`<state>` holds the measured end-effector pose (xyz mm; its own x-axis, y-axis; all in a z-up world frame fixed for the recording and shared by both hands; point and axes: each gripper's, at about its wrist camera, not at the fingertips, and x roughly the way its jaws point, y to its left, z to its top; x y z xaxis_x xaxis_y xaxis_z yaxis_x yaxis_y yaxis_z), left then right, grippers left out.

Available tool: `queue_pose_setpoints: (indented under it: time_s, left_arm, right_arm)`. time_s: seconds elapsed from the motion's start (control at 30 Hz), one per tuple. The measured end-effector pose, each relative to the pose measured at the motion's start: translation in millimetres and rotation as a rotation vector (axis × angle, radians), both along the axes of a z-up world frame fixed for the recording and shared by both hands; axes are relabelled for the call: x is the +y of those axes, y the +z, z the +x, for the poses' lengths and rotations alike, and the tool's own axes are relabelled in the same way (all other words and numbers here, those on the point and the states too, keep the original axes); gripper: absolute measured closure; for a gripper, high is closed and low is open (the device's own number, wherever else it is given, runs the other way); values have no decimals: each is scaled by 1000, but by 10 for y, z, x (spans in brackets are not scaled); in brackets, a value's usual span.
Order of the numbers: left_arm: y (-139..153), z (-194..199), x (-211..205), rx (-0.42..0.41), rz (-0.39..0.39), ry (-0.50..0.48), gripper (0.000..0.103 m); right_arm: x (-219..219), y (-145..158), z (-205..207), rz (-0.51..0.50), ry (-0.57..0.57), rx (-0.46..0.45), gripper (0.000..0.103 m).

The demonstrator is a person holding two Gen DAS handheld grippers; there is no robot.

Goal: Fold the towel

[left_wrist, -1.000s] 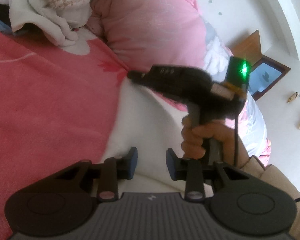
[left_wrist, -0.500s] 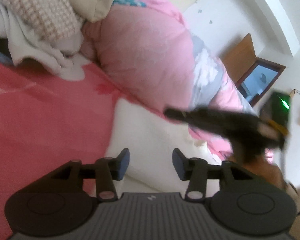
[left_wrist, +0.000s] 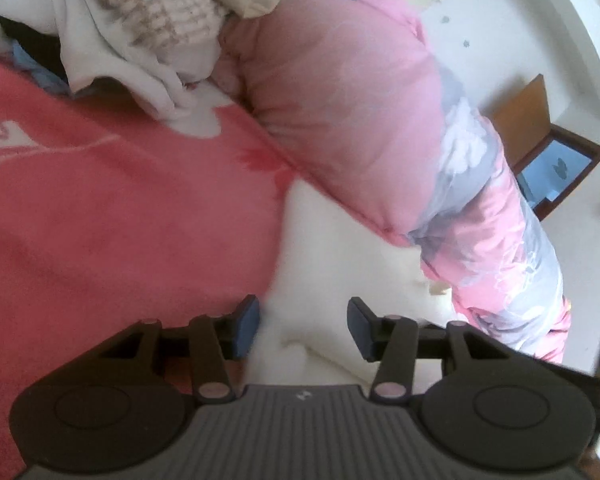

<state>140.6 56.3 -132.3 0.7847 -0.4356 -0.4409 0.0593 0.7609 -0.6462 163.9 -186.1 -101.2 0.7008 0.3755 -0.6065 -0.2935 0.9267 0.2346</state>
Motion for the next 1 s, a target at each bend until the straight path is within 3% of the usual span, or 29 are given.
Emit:
queue_pose_setpoints:
  time_s: [0.17, 0.3, 0.37, 0.43, 0.57, 0.67, 0.77, 1.0]
  left_arm:
    - [133, -99, -73, -80, 58, -20, 51]
    - [209, -149, -43, -87, 63, -70, 46]
    - [263, -158, 67, -67, 46, -95, 46]
    - [338, -170, 255, -63, 13, -105, 41]
    - [365, -95, 587, -43, -46, -142, 39]
    - [299, -1, 604, 9, -11, -205, 40]
    - [234, 39, 478, 25, 26, -291, 41]
    - [84, 132, 165, 46, 168, -357, 70]
  right_arm:
    - [-543, -43, -384, 11, -190, -18, 94]
    - [-865, -335, -427, 46, -287, 19, 94]
    - [-981, -459, -440, 105, -305, 25, 94]
    - [-1011, -399, -480, 135, -306, 14, 93]
    - [-964, -246, -561, 128, -252, -90, 90]
    - [-1067, -296, -652, 176, -232, -162, 86]
    - [-1210, -436, -689, 264, -243, -150, 86]
    - [-1458, -554, -686, 443, -263, -129, 84]
